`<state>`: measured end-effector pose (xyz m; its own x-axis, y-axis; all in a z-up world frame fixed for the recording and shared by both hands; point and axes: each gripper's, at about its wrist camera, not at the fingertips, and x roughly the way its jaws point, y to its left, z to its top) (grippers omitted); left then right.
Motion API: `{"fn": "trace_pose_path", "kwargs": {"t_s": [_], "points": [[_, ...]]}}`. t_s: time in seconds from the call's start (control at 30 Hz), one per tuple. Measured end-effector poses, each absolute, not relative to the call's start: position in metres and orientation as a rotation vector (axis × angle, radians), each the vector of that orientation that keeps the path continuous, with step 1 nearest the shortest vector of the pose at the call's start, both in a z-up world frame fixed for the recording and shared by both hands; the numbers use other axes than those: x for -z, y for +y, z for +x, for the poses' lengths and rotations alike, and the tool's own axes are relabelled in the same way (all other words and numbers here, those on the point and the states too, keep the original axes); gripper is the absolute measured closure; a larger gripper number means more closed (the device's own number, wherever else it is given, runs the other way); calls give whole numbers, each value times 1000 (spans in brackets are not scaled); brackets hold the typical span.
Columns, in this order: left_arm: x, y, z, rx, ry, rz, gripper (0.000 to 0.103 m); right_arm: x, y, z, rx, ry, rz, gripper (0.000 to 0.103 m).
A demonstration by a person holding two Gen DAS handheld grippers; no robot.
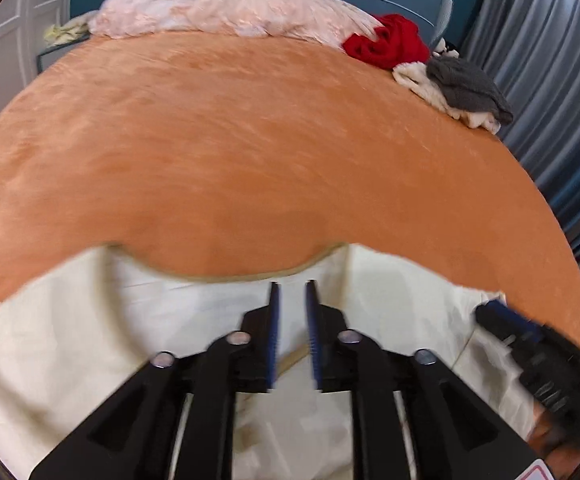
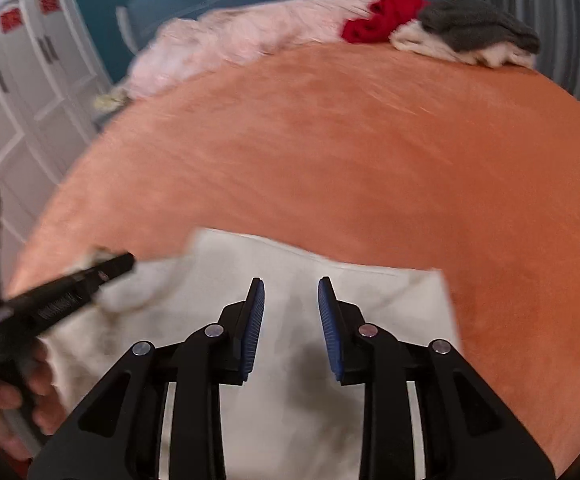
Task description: Fold large clothes
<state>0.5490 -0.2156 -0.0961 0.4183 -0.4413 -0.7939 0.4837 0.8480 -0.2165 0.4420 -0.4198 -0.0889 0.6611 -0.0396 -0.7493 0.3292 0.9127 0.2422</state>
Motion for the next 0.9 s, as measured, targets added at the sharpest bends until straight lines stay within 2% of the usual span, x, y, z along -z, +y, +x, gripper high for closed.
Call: {"fn": "trace_pose_path", "kwargs": {"t_s": [0.17, 0.2, 0.23, 0.27, 0.33, 0.37, 0.4, 0.9], "points": [[101, -160, 543, 506, 969, 158, 84, 91, -344, 468, -5, 910, 299, 77], [108, -150, 543, 496, 980, 183, 84, 98, -329, 475, -30, 932, 268, 79], [115, -145, 544, 496, 991, 195, 84, 104, -320, 479, -47, 950, 250, 88], [124, -140, 544, 506, 1011, 207, 84, 114, -310, 485, -67, 978, 234, 90], [132, -137, 543, 524, 1011, 214, 96, 129, -301, 495, -82, 1018, 222, 101], [136, -138, 542, 532, 998, 226, 100, 134, -298, 498, -72, 1026, 206, 103], [140, -139, 543, 525, 994, 237, 103, 140, -297, 501, -61, 1023, 189, 103], [162, -147, 576, 438, 942, 134, 103, 155, -315, 514, 82, 947, 164, 103]]}}
